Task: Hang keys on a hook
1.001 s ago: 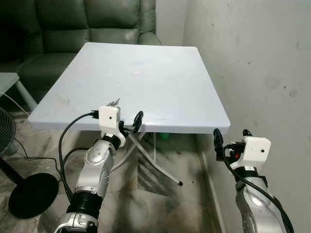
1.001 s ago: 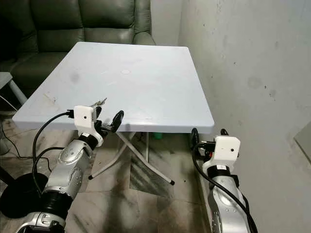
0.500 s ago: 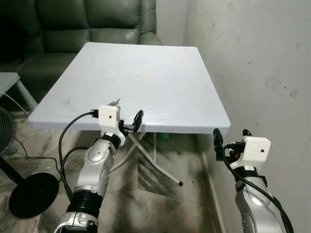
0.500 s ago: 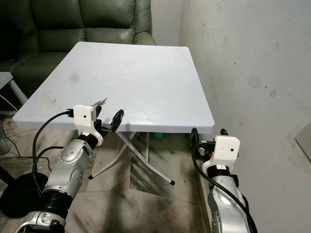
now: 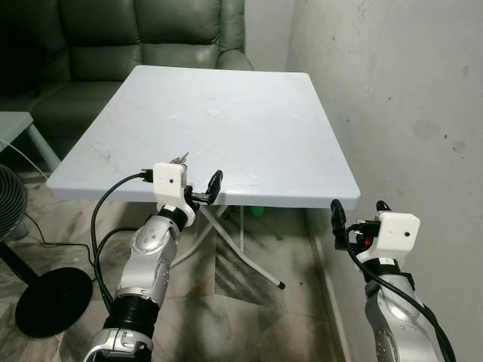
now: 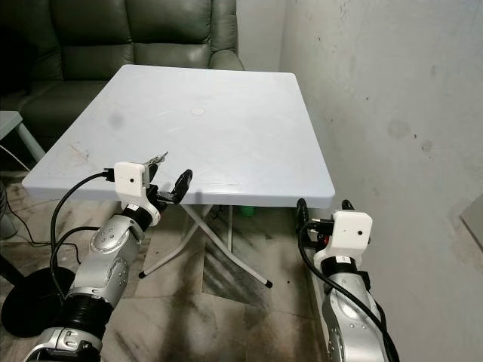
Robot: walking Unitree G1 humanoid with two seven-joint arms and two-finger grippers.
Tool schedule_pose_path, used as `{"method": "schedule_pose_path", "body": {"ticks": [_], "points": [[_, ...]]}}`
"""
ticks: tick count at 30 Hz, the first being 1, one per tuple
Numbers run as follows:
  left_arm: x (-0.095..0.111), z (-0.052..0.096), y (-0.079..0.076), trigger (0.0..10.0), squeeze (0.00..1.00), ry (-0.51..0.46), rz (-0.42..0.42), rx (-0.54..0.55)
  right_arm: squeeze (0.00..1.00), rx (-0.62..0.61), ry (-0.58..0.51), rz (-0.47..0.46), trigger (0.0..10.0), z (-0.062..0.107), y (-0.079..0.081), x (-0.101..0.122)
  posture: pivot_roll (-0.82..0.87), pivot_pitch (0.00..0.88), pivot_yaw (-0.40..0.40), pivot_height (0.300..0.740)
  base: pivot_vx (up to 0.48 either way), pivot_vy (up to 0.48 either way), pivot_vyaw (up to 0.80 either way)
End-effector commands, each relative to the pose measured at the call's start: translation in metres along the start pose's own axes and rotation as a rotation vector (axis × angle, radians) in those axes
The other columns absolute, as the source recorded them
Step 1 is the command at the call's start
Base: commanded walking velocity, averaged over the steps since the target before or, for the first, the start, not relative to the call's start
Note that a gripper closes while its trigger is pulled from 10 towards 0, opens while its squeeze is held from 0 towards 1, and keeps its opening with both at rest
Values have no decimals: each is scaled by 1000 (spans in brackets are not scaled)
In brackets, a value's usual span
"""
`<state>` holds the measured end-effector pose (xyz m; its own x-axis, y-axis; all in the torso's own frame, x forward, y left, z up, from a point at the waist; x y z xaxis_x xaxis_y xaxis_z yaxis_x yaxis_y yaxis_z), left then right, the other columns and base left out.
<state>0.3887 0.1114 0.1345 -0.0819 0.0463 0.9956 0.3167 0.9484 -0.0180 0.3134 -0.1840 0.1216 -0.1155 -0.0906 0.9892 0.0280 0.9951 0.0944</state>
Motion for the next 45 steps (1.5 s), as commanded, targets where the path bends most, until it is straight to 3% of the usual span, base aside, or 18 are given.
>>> {"method": "schedule_pose_path", "body": {"ticks": [1,21,45], "points": [[3,-2,2,10000,0,3,-8,-2,0,12,-10,-2,10000,-2,3,3,-41,0,4,740,0,0,0],[1,-1,4,10000,0,11,6,7,0,14,-5,-4,10000,-1,3,2,-37,0,-3,740,0,0,0],[2,-4,5,10000,0,10,12,11,0,19,-8,-7,10000,-2,4,3,-35,0,-4,740,0,396,0]]}}
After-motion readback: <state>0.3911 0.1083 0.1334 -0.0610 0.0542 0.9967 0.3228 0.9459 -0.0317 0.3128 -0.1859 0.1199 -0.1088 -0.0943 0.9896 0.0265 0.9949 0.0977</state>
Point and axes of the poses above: a point about 5 cm out from each wrist's last joint towards the gripper, its own z axis pointing back from the gripper into the wrist, its own x axis along the axis of the wrist's last joint, y = z × x, the point moved 5 cm from there along -z, pointing out of the wrist towards the gripper, and after that the axes turned 5 degrees about -z, right-handed, at the moved point
